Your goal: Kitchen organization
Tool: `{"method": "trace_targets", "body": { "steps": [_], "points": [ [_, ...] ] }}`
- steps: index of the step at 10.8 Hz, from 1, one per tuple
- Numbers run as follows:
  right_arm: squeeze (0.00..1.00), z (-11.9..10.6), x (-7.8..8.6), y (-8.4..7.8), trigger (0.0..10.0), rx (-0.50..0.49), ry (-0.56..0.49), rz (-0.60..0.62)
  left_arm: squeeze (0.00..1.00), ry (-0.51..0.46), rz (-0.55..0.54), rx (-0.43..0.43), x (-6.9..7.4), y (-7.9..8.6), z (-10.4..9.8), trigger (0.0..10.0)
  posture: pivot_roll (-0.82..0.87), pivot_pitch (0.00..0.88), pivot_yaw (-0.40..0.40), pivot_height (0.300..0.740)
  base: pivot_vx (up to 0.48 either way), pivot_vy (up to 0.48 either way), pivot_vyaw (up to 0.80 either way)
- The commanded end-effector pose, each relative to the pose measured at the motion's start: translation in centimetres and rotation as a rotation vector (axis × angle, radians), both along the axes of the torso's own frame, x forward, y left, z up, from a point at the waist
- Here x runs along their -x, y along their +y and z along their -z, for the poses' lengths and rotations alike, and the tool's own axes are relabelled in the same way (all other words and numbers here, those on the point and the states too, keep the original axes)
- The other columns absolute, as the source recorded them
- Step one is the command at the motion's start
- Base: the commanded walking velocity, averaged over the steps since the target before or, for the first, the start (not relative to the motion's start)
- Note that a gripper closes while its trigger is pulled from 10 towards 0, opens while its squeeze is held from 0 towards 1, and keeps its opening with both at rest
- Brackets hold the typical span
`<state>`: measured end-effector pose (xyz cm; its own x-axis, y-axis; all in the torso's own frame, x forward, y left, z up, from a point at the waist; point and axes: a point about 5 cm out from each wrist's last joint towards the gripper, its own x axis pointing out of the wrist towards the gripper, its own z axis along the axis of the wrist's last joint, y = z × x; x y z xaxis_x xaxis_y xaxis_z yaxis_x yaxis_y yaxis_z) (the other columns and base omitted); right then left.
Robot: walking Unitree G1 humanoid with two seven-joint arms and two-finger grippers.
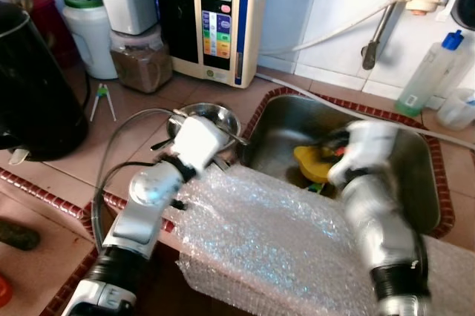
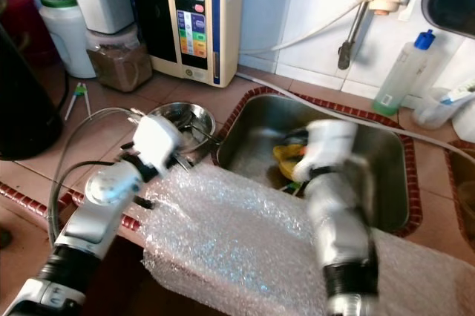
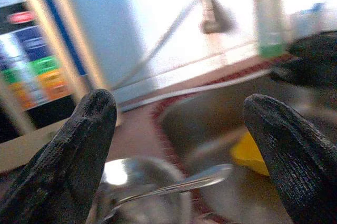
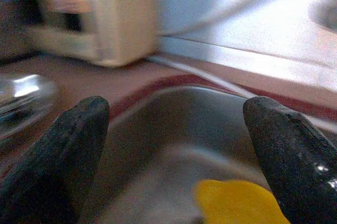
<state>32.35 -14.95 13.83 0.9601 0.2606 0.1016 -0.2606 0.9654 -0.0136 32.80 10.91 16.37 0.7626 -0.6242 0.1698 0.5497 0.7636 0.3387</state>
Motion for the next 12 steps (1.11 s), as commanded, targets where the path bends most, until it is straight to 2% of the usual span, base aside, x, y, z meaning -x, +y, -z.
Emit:
{"method": "trace_targets", "body": {
  "steps": [1, 2, 3, 4, 5, 6, 8, 10, 12],
  "points": [
    [1.00, 0.0, 1.1, 1.9, 10.0, 0.071, -0.022, -0.114, 1.00, -0.012, -0.075, 0.016, -0.6, 0.7, -0.3, 10.0, 0.07, 0.000, -0.024, 0.740, 0.000, 0.000, 0.00],
    [0.98, 0.3, 2.1, 3.0, 10.0, 0.084, -0.018, -0.169, 1.00, -0.001, -0.160, 0.015, -1.1, 1.6, -0.1, 10.0, 0.07, 0.000, -0.024, 0.740, 0.000, 0.000, 0.00],
    [0.65, 0.4, 3.5, 4.0, 10.0, 0.058, -0.010, -0.229, 1.00, 0.044, -0.289, 0.028, -1.6, 3.3, 0.7, 10.0, 0.07, 0.000, -0.026, 0.740, 0.000, 0.000, 0.00],
    [0.15, 0.3, 4.1, 4.2, 10.0, 0.060, -0.007, -0.243, 1.00, 0.075, -0.384, 0.049, -1.8, 4.5, 1.3, 10.0, 0.06, 0.000, -0.026, 0.740, 0.000, 0.000, 0.00],
    [0.00, 0.3, 4.3, 4.3, 10.0, 0.059, -0.006, -0.249, 1.00, 0.100, -0.443, 0.080, -1.9, 5.3, 1.6, 10.0, 0.06, 0.000, -0.025, 0.740, 0.000, 0.000, 0.00],
    [0.00, 0.4, 5.1, 4.5, 10.0, 0.060, 0.007, -0.285, 1.00, 0.151, -0.547, 0.179, -1.8, 6.7, 2.1, 10.0, 0.06, 0.000, -0.028, 0.740, 0.000, 0.000, 0.00],
    [0.00, 0.8, 5.9, 4.6, 10.0, 0.065, 0.036, -0.306, 1.00, 0.154, -0.545, 0.271, -1.2, 7.0, 2.4, 10.0, 0.07, 0.000, -0.036, 0.740, 0.000, 0.000, 0.00],
    [0.00, 0.8, 6.1, 4.9, 10.0, 0.067, 0.045, -0.326, 1.00, 0.198, -0.575, 0.286, -0.5, 7.2, 3.6, 10.0, 0.07, 0.000, -0.039, 0.740, 0.000, 0.000, 0.00],
    [0.00, 0.7, 6.5, 5.4, 10.0, 0.066, 0.048, -0.355, 0.00, 0.245, -0.647, 0.347, 0.0, 7.6, 4.6, 10.0, 0.07, 0.000, -0.040, 0.740, 0.000, 0.000, 0.00]
  ]
}}
